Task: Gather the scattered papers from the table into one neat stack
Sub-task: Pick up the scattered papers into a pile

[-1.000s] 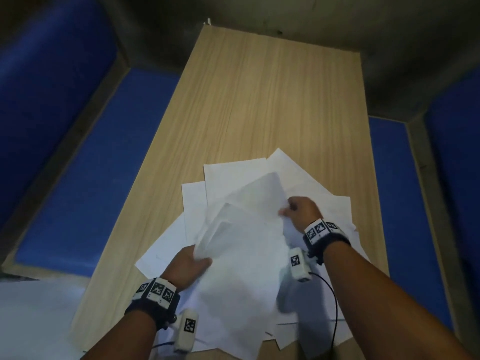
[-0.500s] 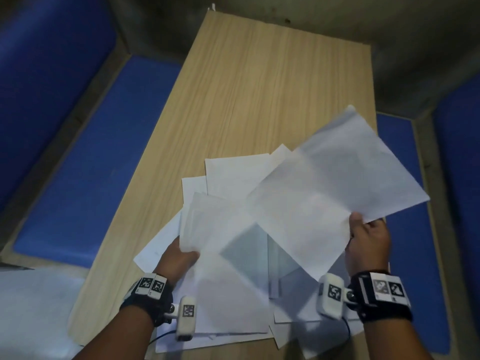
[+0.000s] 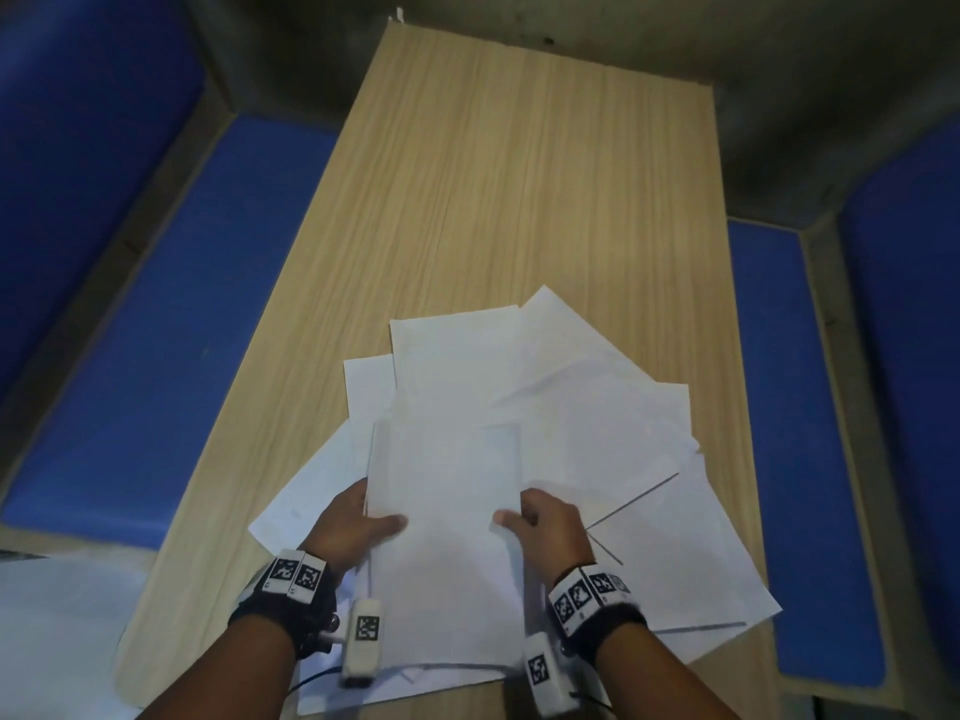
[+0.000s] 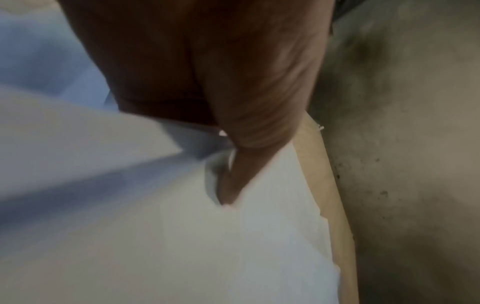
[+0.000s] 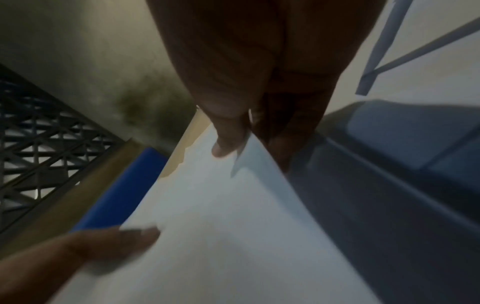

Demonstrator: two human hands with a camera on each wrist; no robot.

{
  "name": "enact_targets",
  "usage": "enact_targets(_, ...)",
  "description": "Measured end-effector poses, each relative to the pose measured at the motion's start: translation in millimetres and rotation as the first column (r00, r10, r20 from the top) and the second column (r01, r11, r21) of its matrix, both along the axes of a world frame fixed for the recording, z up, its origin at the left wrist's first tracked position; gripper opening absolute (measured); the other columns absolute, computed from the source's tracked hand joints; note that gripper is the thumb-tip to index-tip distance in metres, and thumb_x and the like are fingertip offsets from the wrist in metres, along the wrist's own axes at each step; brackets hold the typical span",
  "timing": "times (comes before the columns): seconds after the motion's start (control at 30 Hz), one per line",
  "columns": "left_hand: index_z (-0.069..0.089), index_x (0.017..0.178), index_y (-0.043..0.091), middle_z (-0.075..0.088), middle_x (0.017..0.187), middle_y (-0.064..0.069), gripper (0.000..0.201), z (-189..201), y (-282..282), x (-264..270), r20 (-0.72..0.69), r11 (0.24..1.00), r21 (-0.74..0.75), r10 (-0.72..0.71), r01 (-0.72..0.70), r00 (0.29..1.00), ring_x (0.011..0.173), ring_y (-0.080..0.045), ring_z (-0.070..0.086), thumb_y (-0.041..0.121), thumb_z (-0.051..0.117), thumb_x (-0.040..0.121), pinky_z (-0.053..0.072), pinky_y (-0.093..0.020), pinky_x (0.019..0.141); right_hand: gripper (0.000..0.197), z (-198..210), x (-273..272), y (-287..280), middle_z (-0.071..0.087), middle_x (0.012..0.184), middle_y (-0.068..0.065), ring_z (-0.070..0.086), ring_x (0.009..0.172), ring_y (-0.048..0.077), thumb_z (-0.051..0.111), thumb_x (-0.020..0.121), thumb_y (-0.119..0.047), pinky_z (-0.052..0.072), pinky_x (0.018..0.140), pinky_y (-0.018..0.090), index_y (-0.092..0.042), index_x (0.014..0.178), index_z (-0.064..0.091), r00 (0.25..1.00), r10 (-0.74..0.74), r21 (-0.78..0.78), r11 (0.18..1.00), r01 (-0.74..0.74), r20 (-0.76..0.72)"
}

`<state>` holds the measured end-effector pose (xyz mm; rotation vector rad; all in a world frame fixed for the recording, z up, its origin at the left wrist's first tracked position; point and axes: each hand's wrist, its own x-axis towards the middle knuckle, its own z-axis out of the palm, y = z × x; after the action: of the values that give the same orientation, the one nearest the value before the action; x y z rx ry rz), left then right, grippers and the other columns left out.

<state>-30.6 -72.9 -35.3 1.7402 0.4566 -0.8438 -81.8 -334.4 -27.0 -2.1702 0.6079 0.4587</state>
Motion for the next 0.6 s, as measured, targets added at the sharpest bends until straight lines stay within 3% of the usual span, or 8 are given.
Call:
enact_targets(0.03,0.070,0.116,0.023,0.081,0.105,0.000,0.044,-1,0,-1,0.014,1.000,0.011,-0.007,0.007,1.000,0.101,-0.025,0.075,0.017,0.082,0.075,0.057,-0.050,0.097,0.028,0,1,-2,0.058,0.078,-0.001,0.053,0.070,0.016,0.070,0.084,-0.043,0.047,0.067,0.028,-0.018,0.080,0.059,0.994,-0.097,-0.026,0.995,0.099,0.049)
enact_targets(0.07,0.070,0.117,0.022,0.081,0.106,-0.001,0.043,-3,2,-2,0.018,1.000,-0.001,0.003,-0.003,1.000,0.102,-0.027,0.075,0.012,0.079,0.077,0.056,-0.051,0.097,0.032,-1,3,-6,0.061,0.098,0.003,0.059,0.088,0.019,0.069,0.084,-0.046,0.051,0.082,0.032,-0.018,0.099,0.064,0.979,-0.188,-0.081,0.978,0.194,0.078)
enact_targets(0.1,0.069,0.119,0.019,0.080,0.107,-0.004,0.043,-4,3,-3,0.014,0.999,-0.029,0.025,-0.024,1.000,0.103,-0.029,0.075,0.008,0.078,0.078,0.056,-0.052,0.097,0.046,-2,5,-12,0.058,0.115,0.006,0.057,0.106,0.024,0.067,0.084,-0.049,0.050,0.093,0.038,-0.017,0.116,0.060,0.968,-0.245,-0.146,0.957,0.250,0.053)
enact_targets(0.17,0.068,0.122,0.016,0.080,0.109,-0.007,0.046,-4,4,-5,0.013,0.997,-0.061,0.049,-0.048,0.999,0.105,-0.031,0.074,0.007,0.077,0.078,0.056,-0.053,0.098,0.063,-1,10,-22,0.048,0.131,0.010,0.050,0.121,0.029,0.066,0.085,-0.049,0.045,0.101,0.041,-0.014,0.134,0.048,0.957,-0.284,-0.157,0.949,0.272,-0.063)
enact_targets(0.27,0.068,0.121,0.015,0.079,0.109,-0.010,0.043,-5,1,-6,0.016,0.990,-0.119,0.077,-0.074,0.997,0.105,-0.034,0.074,0.003,0.077,0.080,0.056,-0.051,0.096,0.056,-1,13,-23,0.052,0.129,0.011,0.055,0.114,0.026,0.062,0.092,-0.033,0.044,0.094,0.030,-0.010,0.140,0.044,0.966,-0.219,-0.058,0.975,0.213,-0.141)
enact_targets(0.4,0.068,0.121,0.015,0.080,0.109,-0.011,0.045,0,-3,-5,-0.037,0.991,-0.126,0.044,-0.048,0.998,0.102,-0.034,0.075,0.003,0.082,0.080,0.057,-0.052,0.095,0.038,-2,9,-25,0.064,0.121,0.009,0.060,0.107,0.022,0.061,0.094,-0.018,0.046,0.091,0.025,-0.009,0.130,0.055,0.968,-0.239,-0.009,0.971,0.239,-0.081)
enact_targets(0.5,0.066,0.120,0.018,0.077,0.106,-0.007,0.043,0,1,-2,0.029,0.998,0.050,-0.033,0.031,0.999,0.100,-0.028,0.072,0.014,0.079,0.080,0.056,-0.049,0.094,0.055,-3,10,-44,0.058,0.131,0.014,0.058,0.114,0.029,0.071,0.085,-0.032,0.047,0.097,0.034,-0.007,0.130,0.053,0.848,-0.528,-0.078,0.848,0.524,-0.041)
enact_targets(0.6,0.062,0.117,0.019,0.072,0.104,-0.007,0.045,4,5,-3,0.092,0.992,0.106,-0.073,0.063,0.993,0.099,-0.028,0.067,0.026,0.071,0.074,0.055,-0.043,0.089,0.084,-3,17,-62,0.046,0.140,0.021,0.050,0.125,0.041,0.076,0.075,-0.048,0.046,0.099,0.048,-0.003,0.138,0.042,0.719,-0.676,-0.200,0.736,0.647,-0.163)
